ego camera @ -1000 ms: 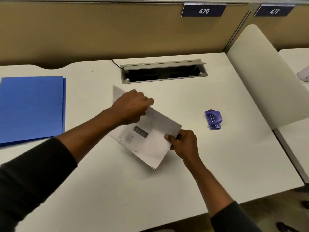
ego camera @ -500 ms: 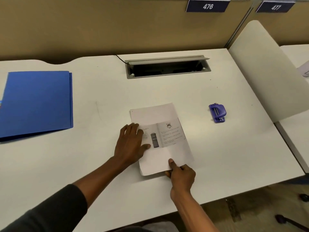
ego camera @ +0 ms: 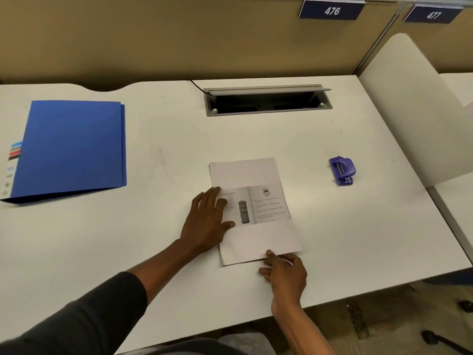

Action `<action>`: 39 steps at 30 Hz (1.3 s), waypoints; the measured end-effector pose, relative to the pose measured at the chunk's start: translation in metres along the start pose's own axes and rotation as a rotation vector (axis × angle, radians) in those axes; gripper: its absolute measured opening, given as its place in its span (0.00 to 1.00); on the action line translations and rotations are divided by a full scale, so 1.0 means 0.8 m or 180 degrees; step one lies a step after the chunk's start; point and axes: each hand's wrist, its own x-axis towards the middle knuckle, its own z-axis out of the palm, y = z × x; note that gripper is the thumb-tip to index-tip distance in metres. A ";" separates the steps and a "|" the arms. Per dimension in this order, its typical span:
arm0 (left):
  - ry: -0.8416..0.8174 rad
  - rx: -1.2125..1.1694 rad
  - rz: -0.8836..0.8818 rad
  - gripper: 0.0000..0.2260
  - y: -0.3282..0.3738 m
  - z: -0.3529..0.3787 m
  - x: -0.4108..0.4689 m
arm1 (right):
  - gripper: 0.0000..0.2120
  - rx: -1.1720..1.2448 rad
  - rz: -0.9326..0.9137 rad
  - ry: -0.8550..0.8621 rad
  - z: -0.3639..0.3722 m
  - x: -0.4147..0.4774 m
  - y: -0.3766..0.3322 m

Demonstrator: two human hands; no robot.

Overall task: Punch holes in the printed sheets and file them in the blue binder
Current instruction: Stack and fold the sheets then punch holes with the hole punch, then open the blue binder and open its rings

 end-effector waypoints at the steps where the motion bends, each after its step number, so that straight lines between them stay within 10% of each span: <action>1: 0.0055 -0.0210 -0.0043 0.34 -0.001 -0.001 -0.003 | 0.14 -0.0061 0.0061 -0.0005 -0.005 -0.002 0.002; 6: 0.0749 -0.1026 -0.0179 0.35 -0.006 -0.013 -0.016 | 0.15 -0.0436 0.0182 0.0074 -0.023 -0.022 0.010; 13: 0.1149 -0.0329 -0.0744 0.30 -0.109 -0.038 -0.047 | 0.07 -0.1060 -0.0548 -0.0656 0.002 -0.059 0.021; 24: 0.0817 0.0485 -0.1844 0.47 -0.341 -0.131 -0.117 | 0.09 -0.1817 -0.2368 -0.2150 0.193 -0.092 -0.012; 39: 0.0633 0.0568 -0.1769 0.46 -0.429 -0.129 -0.131 | 0.15 -0.3000 -0.4077 -0.2376 0.386 -0.046 -0.034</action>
